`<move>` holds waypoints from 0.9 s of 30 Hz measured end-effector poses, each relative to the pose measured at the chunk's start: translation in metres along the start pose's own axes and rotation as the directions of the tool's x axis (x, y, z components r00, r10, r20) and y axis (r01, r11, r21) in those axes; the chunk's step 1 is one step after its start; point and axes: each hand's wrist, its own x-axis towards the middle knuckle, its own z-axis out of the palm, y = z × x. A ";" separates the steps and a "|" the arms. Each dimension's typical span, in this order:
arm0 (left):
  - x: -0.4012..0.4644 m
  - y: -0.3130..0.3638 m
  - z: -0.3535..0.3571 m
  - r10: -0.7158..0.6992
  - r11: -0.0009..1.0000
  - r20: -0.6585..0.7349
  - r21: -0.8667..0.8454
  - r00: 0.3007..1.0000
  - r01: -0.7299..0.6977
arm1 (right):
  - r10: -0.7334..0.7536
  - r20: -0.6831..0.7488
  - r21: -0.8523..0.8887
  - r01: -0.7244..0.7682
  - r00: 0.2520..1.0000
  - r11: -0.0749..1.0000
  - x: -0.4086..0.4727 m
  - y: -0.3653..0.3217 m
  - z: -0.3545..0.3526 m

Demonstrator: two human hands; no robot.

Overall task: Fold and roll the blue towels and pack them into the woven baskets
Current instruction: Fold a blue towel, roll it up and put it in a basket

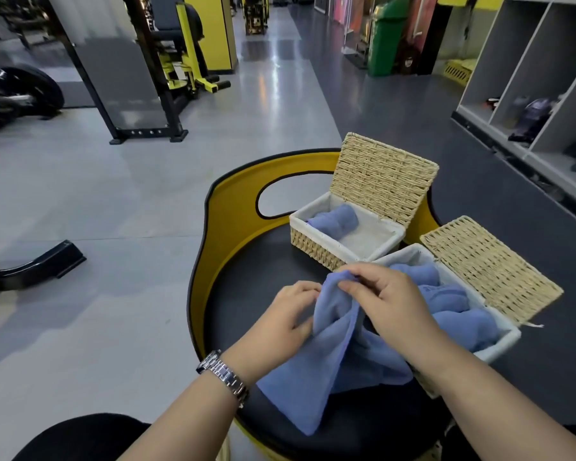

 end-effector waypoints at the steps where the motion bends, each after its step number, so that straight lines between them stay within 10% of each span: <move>1: 0.000 0.000 0.003 0.043 0.999 0.037 0.023 0.998 -0.044 | 0.001 -0.010 0.042 -0.001 1.000 0.999 0.000 -0.001 -0.003; 9: -0.013 -0.035 0.013 -0.245 0.805 0.293 0.592 0.924 0.026 | -0.050 -0.126 0.203 0.075 0.991 0.976 -0.002 -0.023 -0.038; 27: -0.065 0.060 -0.140 -0.118 0.802 -0.027 0.587 0.993 0.111 | -0.157 -0.389 0.036 0.185 0.908 0.982 -0.035 -0.073 -0.097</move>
